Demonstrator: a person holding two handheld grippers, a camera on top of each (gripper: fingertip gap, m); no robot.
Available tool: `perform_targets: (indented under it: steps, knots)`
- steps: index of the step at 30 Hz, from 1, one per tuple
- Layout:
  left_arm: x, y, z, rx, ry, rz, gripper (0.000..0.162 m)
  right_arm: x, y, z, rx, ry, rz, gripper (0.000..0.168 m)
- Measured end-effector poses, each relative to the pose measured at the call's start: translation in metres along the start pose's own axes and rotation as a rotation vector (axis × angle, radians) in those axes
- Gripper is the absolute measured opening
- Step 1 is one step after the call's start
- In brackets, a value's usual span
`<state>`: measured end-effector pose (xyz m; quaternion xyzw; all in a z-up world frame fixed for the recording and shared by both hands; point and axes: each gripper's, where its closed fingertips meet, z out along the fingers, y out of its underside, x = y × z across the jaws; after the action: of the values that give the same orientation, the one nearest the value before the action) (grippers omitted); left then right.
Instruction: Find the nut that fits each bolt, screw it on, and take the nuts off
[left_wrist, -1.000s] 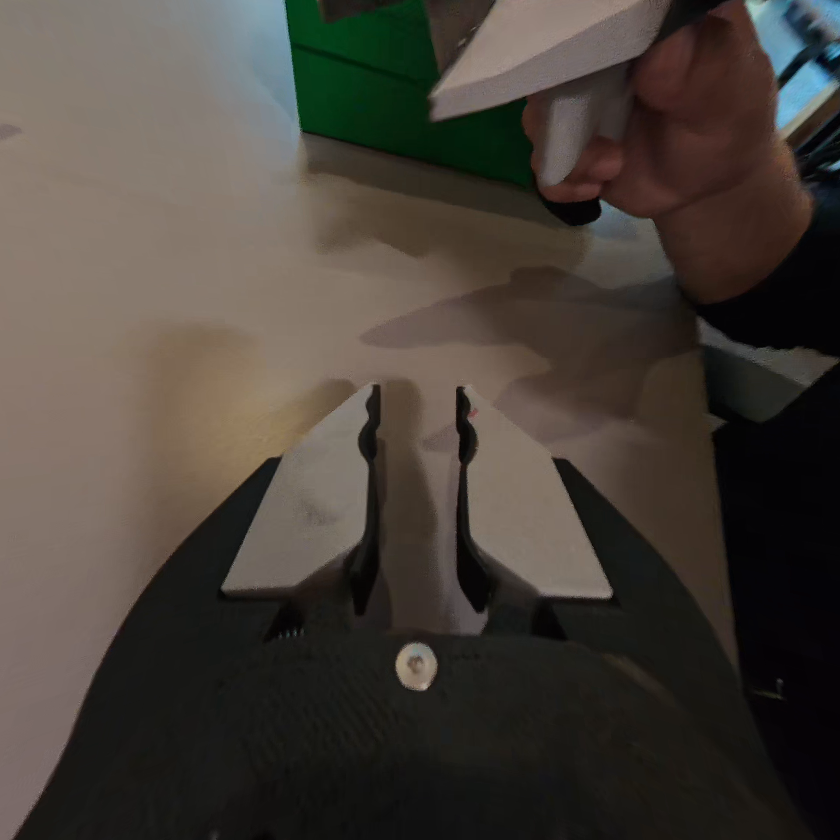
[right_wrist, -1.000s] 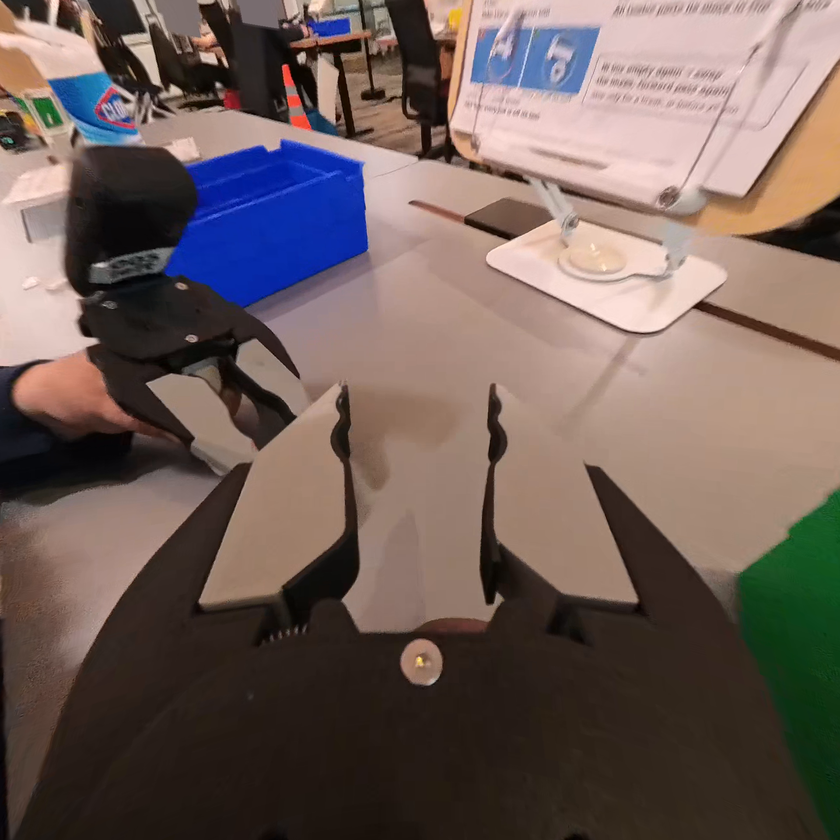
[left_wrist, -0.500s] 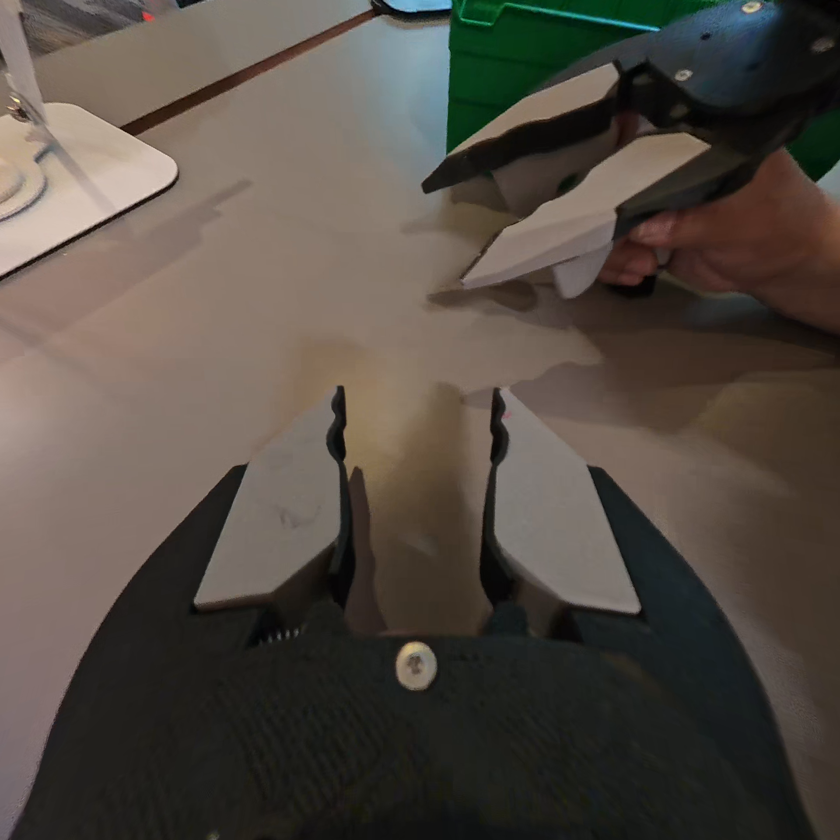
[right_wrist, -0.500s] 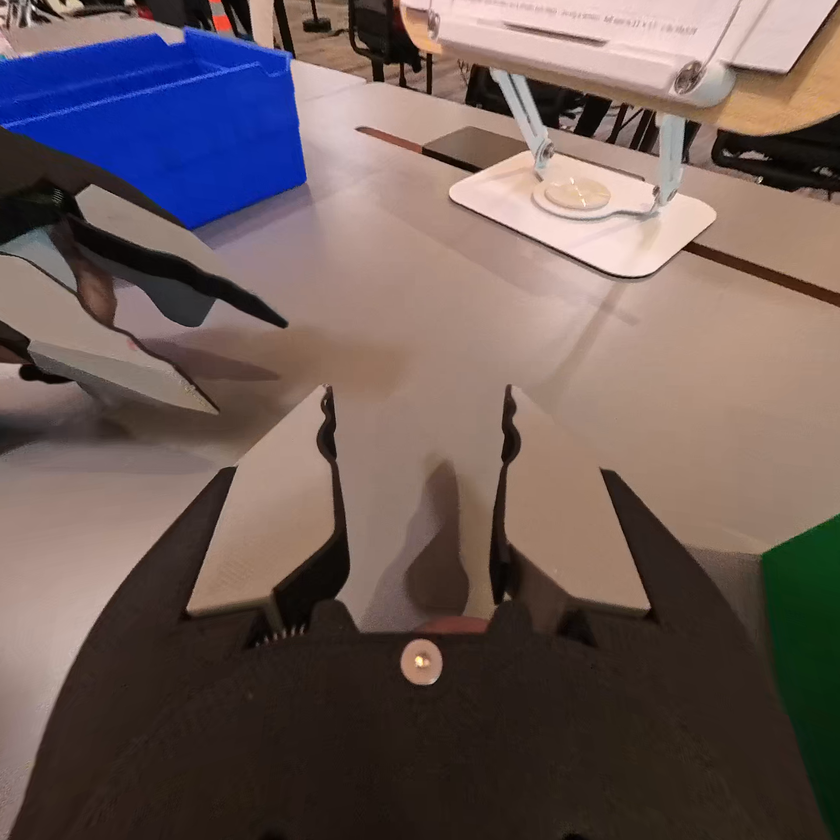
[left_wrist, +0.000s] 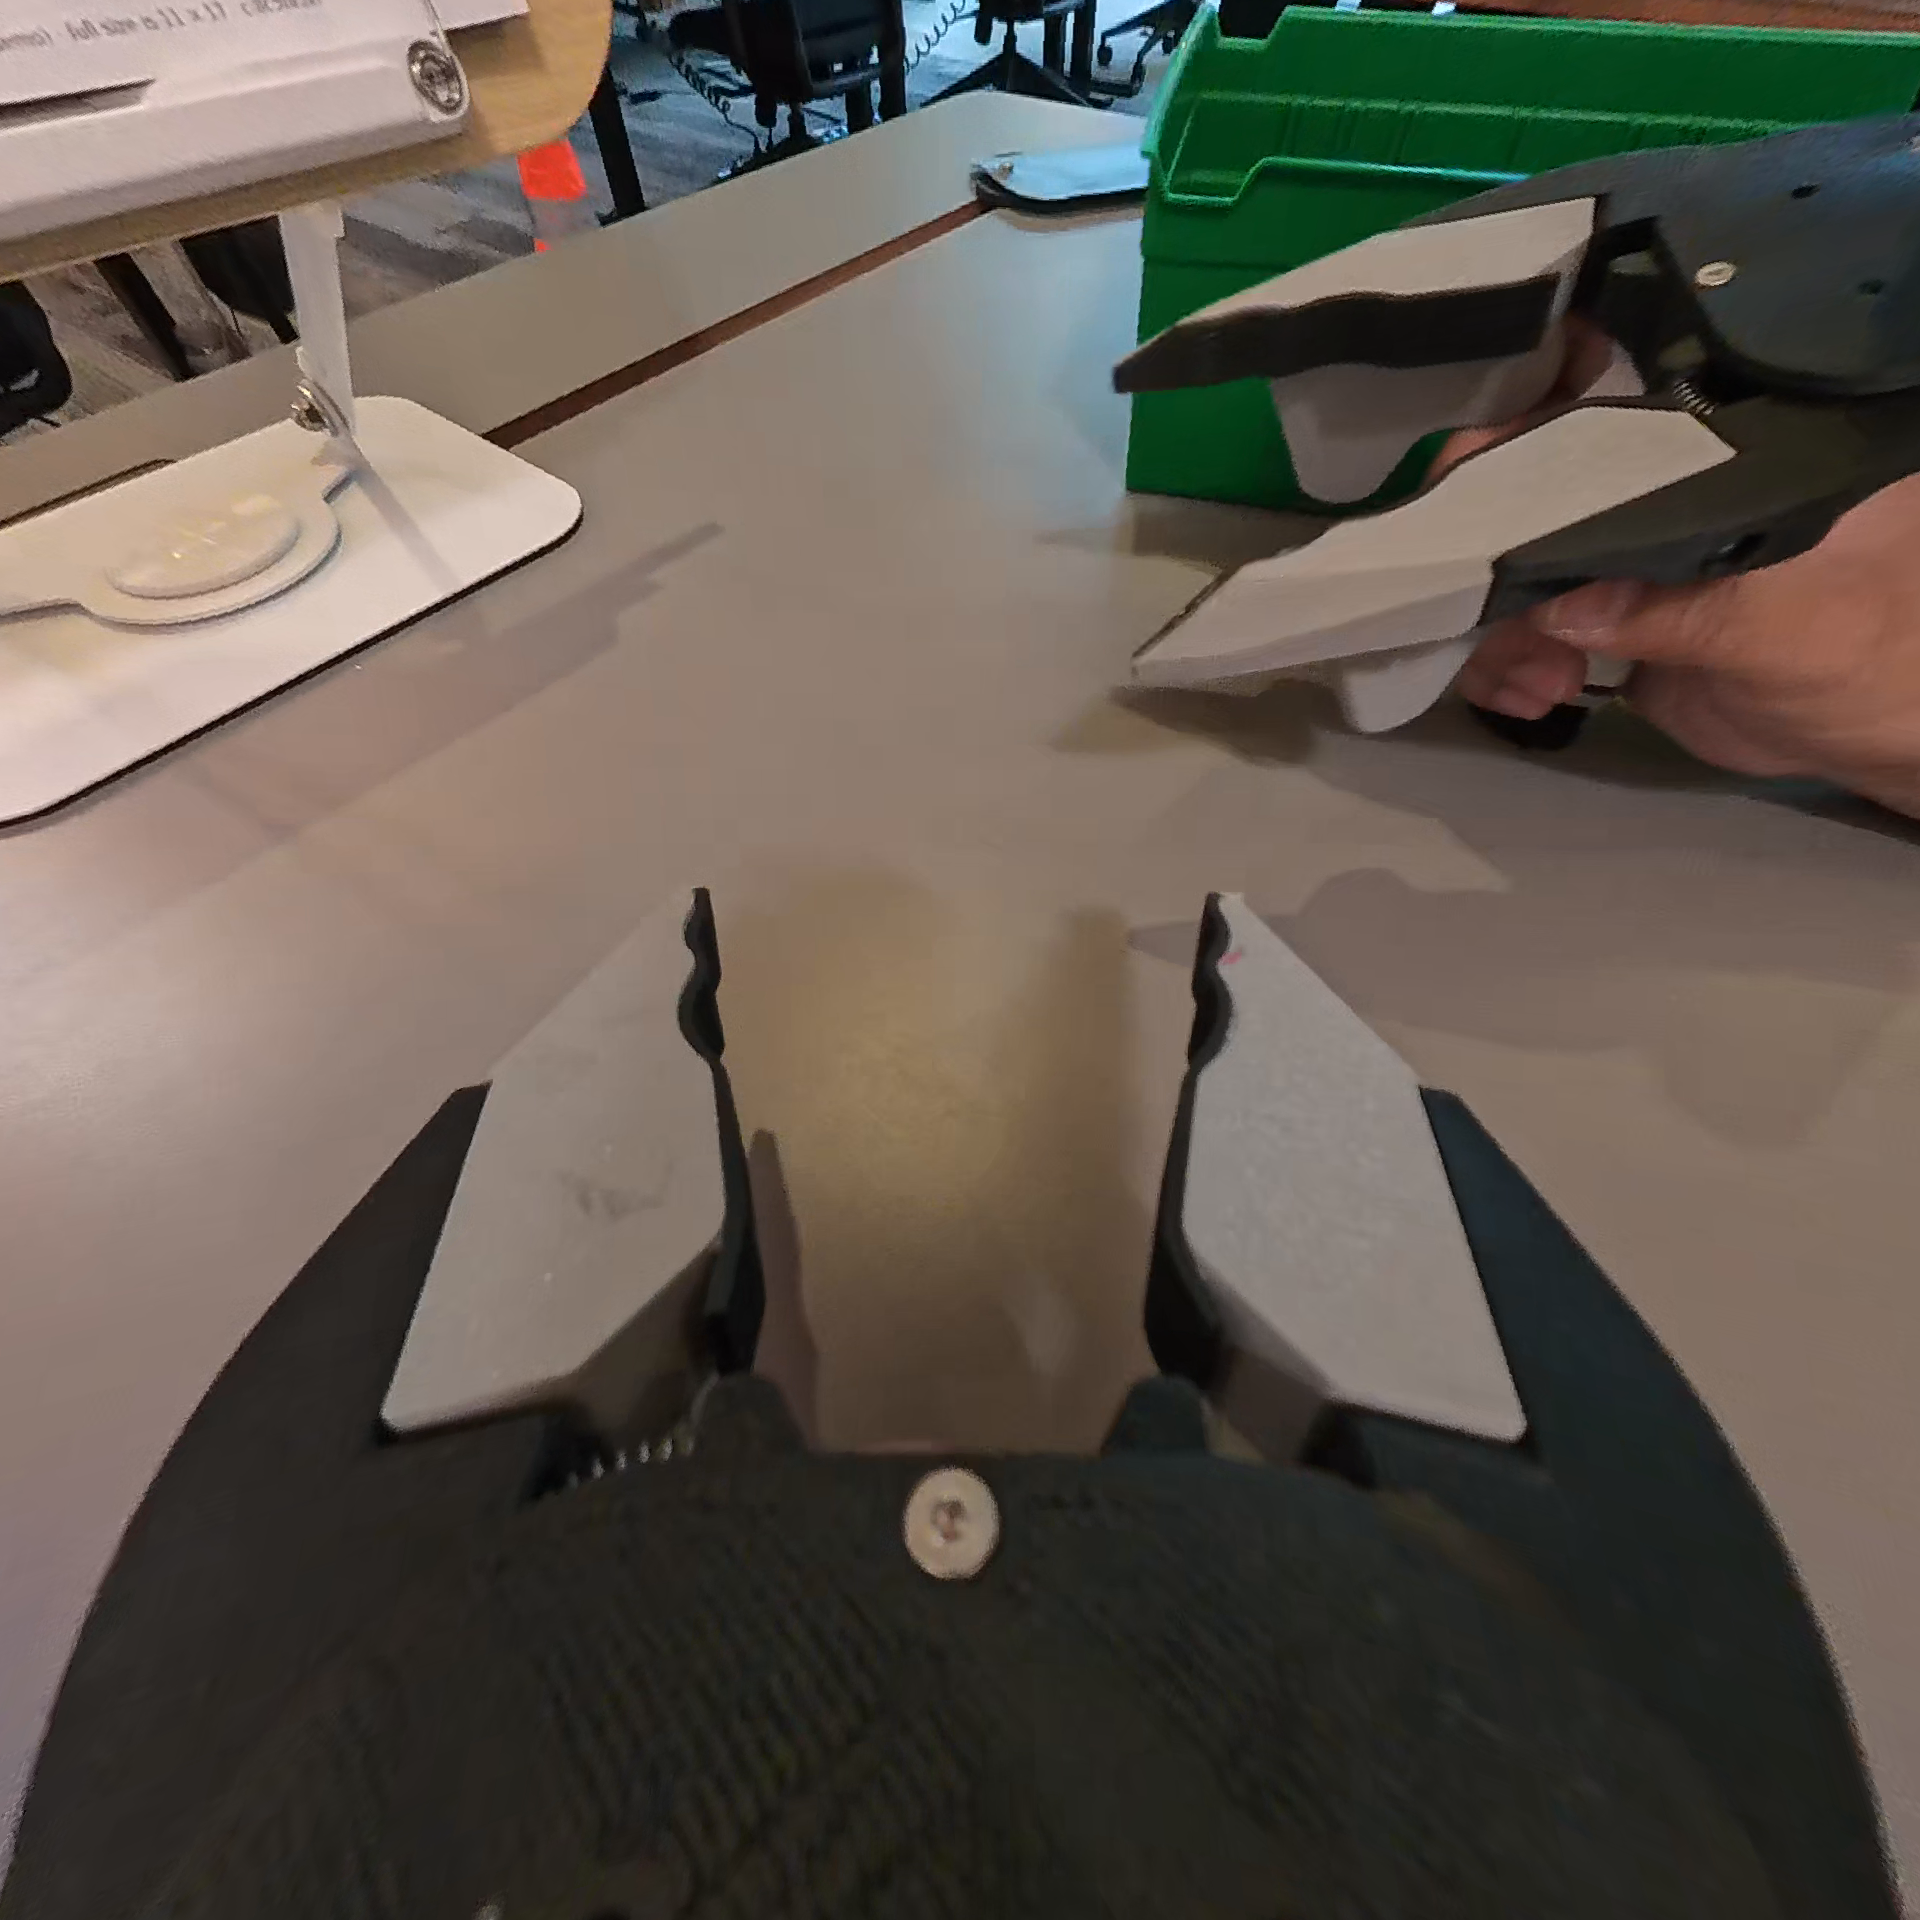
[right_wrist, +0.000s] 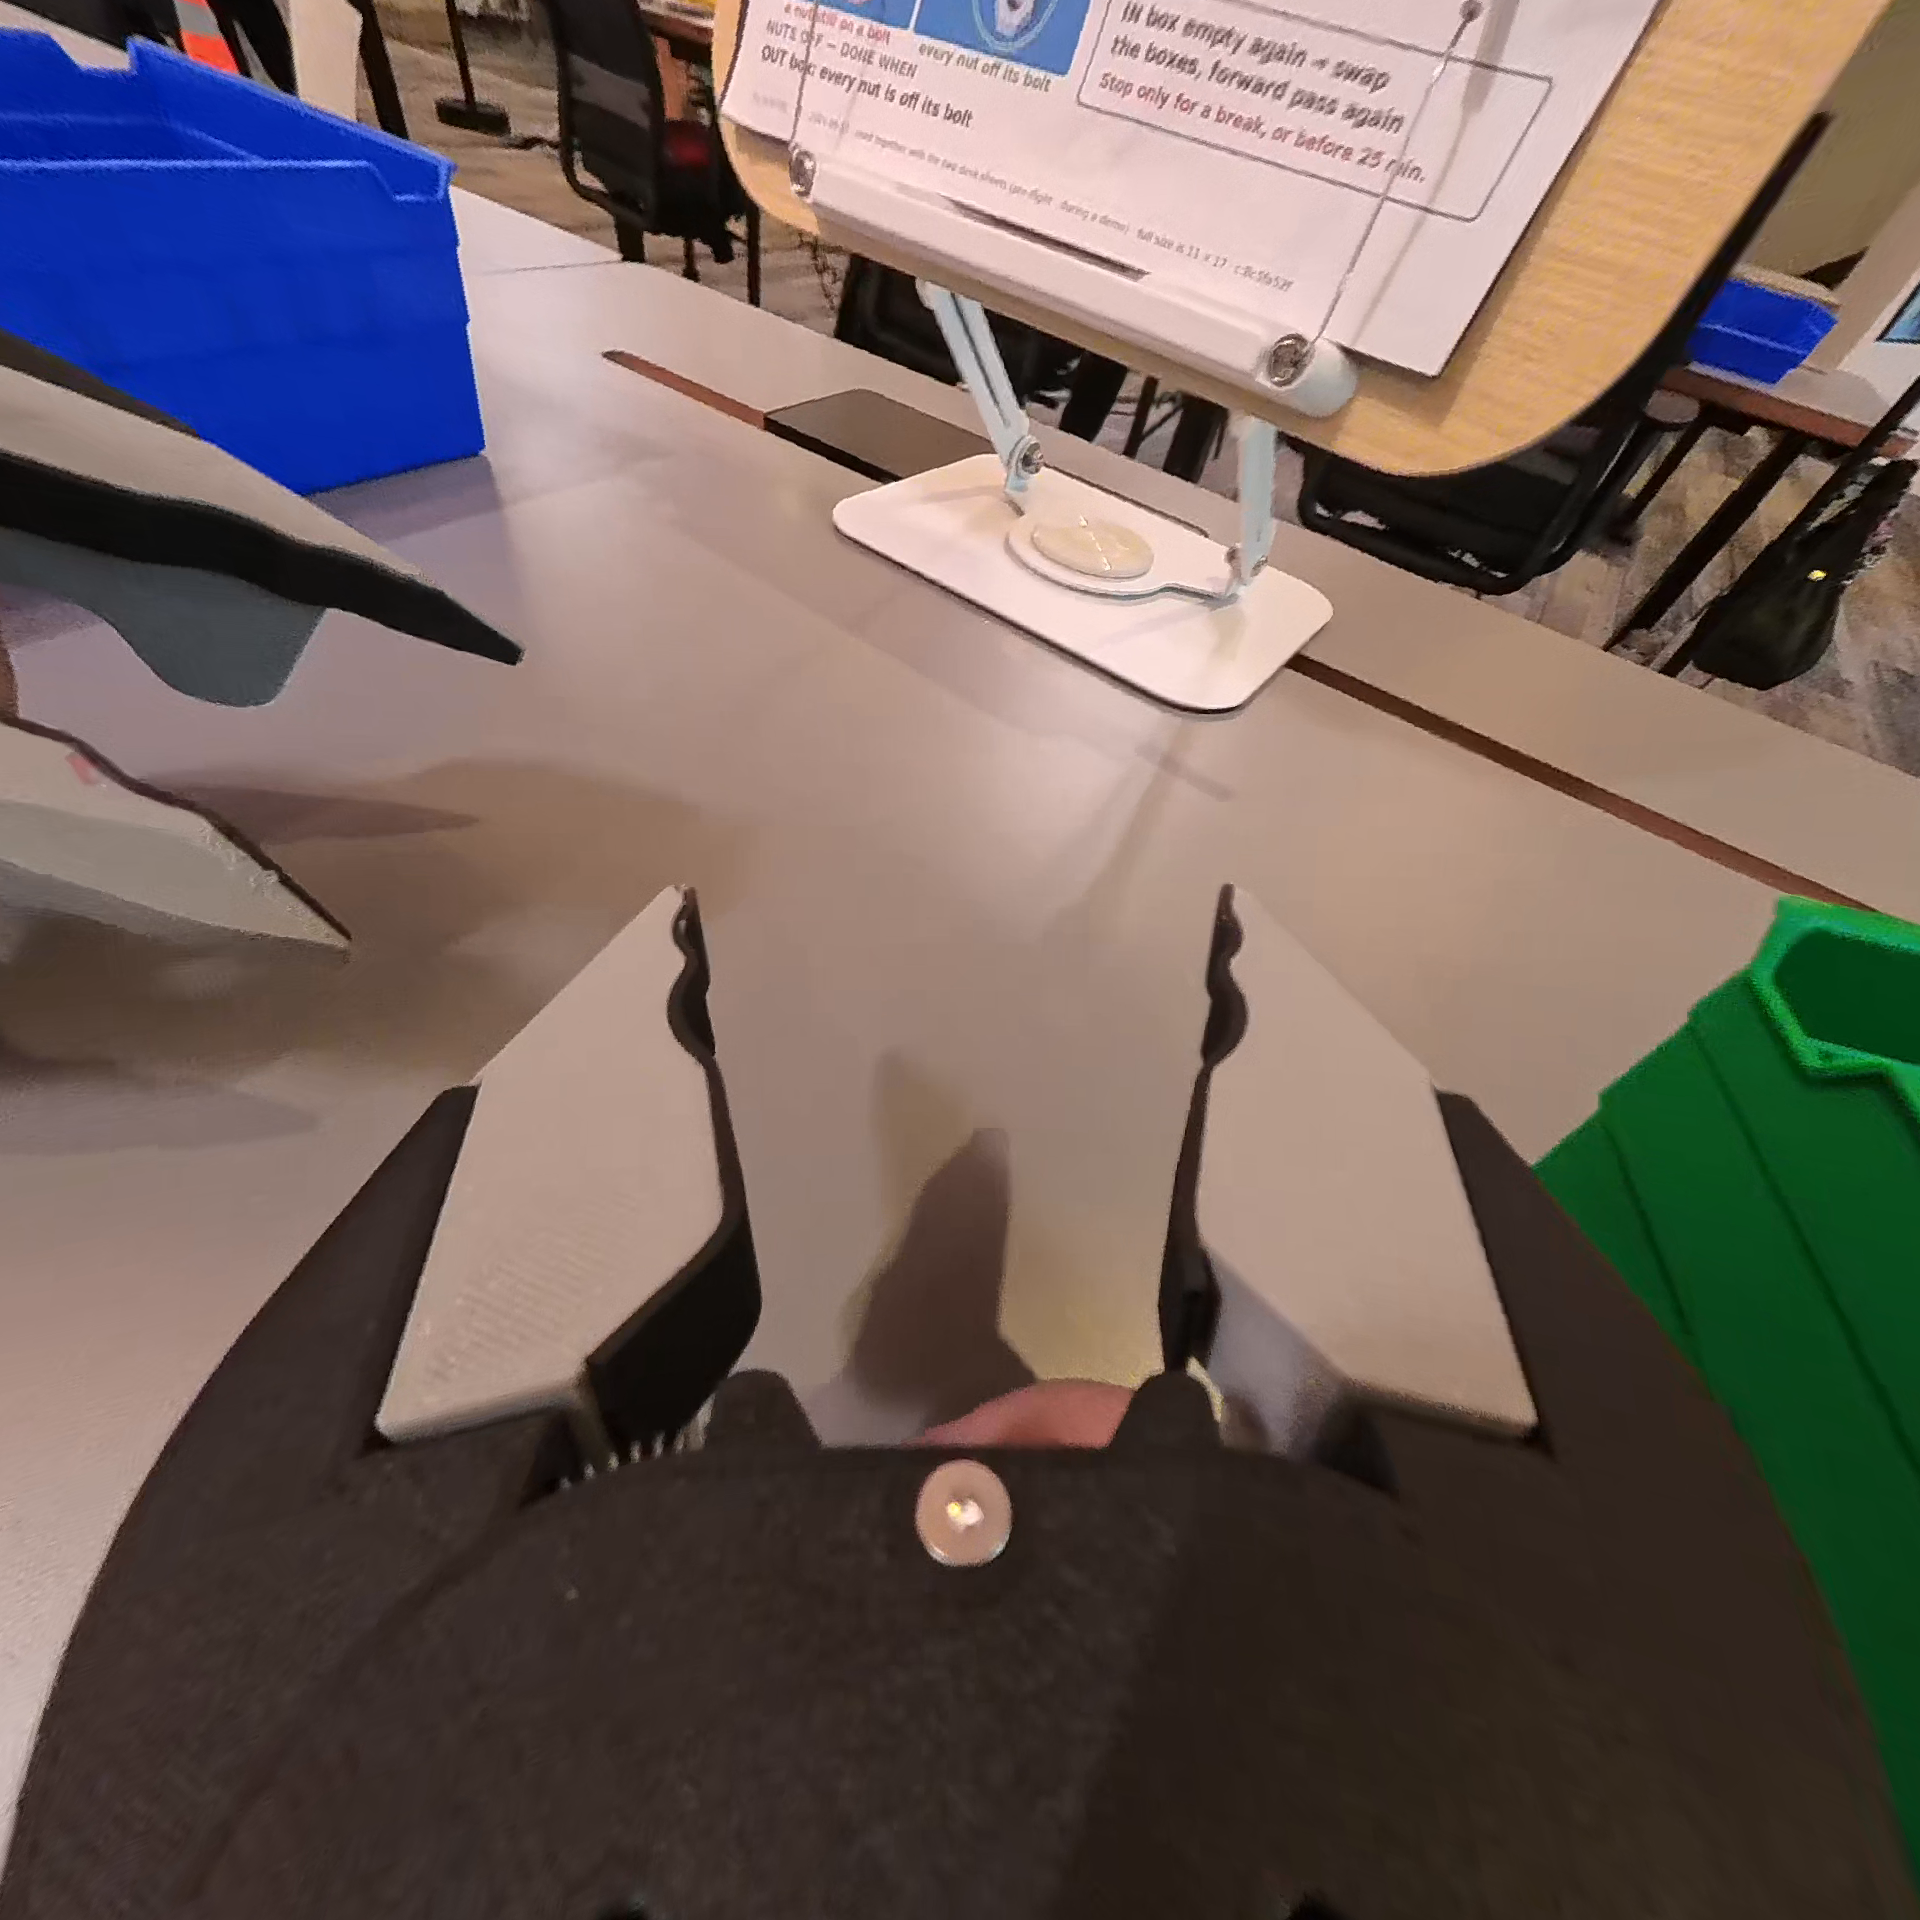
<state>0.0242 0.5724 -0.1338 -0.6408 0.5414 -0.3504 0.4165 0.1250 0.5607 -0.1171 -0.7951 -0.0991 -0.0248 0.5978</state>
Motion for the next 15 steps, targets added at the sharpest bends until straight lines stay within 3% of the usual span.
perform_targets:
  steps: [6, 10, 15]
  knots:
    - [-0.003, -0.004, -0.006, 0.056, -0.031, 0.01, 0.089, 0.013, 0.002, -0.005, 0.004, 0.039, 0.002, 0.094]
    - [0.0, -0.009, -0.012, 0.107, -0.01, 0.014, 0.08, 0.011, 0.0, -0.003, -0.001, 0.018, 0.011, 0.094]
    - [-0.008, -0.007, -0.014, 0.099, -0.051, 0.026, 0.083, 0.001, -0.001, 0.011, -0.028, -0.023, -0.008, 0.095]
